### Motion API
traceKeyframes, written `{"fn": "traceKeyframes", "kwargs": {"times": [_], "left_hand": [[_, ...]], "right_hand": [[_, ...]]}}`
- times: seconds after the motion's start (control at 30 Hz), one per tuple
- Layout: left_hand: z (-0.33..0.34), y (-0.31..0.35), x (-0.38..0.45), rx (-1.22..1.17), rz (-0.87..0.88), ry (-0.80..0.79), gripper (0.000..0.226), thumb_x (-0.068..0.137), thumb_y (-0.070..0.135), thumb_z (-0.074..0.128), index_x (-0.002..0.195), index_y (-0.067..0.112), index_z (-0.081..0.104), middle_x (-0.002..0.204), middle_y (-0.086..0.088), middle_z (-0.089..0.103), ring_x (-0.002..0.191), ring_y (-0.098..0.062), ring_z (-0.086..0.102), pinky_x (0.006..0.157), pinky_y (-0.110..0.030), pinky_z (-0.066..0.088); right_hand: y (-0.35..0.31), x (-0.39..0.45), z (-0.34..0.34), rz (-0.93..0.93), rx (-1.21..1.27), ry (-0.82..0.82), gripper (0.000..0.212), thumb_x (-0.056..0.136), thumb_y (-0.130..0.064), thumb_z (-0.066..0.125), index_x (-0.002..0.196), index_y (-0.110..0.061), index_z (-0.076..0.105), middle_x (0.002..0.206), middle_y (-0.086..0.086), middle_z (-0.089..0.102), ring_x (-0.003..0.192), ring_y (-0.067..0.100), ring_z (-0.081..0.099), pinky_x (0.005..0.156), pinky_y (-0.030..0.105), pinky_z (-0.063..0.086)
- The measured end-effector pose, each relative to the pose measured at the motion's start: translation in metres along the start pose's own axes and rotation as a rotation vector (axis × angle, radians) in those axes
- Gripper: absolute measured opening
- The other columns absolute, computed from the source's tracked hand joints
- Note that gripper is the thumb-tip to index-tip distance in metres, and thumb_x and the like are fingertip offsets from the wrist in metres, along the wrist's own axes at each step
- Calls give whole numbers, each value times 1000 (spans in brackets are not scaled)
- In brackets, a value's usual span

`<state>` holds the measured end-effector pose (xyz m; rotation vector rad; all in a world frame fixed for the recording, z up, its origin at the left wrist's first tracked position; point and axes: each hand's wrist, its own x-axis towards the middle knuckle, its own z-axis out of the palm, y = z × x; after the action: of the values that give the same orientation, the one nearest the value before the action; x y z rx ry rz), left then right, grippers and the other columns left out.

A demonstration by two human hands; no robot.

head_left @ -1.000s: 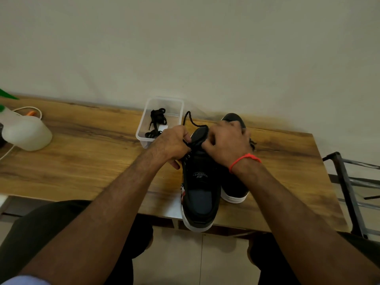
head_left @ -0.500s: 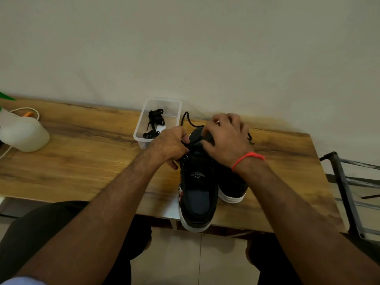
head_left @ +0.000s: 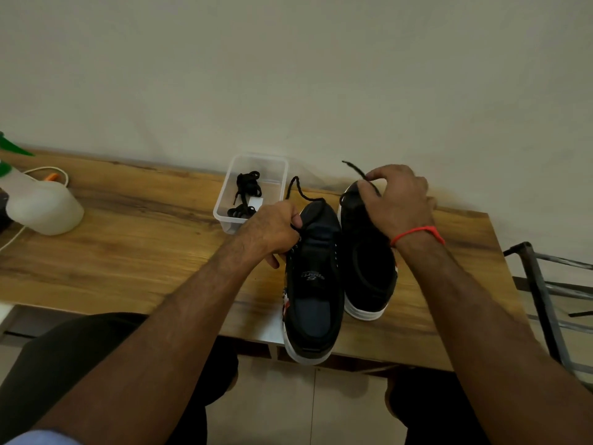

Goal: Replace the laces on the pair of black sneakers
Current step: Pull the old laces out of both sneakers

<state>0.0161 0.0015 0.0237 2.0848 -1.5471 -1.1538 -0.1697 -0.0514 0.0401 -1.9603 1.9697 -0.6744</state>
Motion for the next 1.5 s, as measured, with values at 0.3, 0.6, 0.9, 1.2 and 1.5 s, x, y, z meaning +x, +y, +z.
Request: {"fn": "traceKeyframes", "kwargs": {"times": [0.3, 0.6, 0.9, 1.2, 1.5], "left_hand": [[47, 3, 1, 642, 278, 219, 38, 96, 40, 61, 133, 34, 61, 149, -6, 30, 133, -32, 29, 111, -47, 34], [43, -5, 9, 437, 248, 393, 26, 99, 43, 54, 113, 27, 69, 139, 1, 47, 125, -26, 44, 101, -48, 42], [40, -3, 8, 418, 364, 340, 50, 92, 21, 58, 140, 32, 51, 149, -2, 39, 131, -30, 36, 107, -46, 33], [42, 3, 10, 598, 403, 112, 39, 94, 42, 61, 133, 42, 62, 154, 11, 38, 139, -25, 22, 104, -47, 24], [38, 3, 10, 390, 306, 252, 18, 98, 46, 59, 107, 39, 73, 126, 14, 59, 128, -22, 39, 94, -44, 24]], "right_hand": [[-4, -32, 8, -93, -313, -513, 42, 82, -67, 51, 77, -26, 60, 82, -1, 63, 77, 23, 63, 72, 35, 53], [-2, -35, 5, -104, -367, -598, 36, 86, -59, 55, 79, -24, 53, 77, -1, 54, 77, 25, 61, 79, 41, 55], [4, -33, 12, -111, -290, -629, 36, 88, -50, 58, 68, -25, 45, 72, 0, 53, 68, 22, 57, 69, 37, 52], [7, -31, 12, -100, -240, -669, 37, 91, -48, 59, 68, -21, 47, 70, 1, 53, 63, 19, 53, 63, 33, 48], [6, -32, 10, -86, -201, -691, 35, 93, -44, 59, 70, -19, 50, 71, 2, 54, 62, 18, 54, 58, 30, 44]]}}
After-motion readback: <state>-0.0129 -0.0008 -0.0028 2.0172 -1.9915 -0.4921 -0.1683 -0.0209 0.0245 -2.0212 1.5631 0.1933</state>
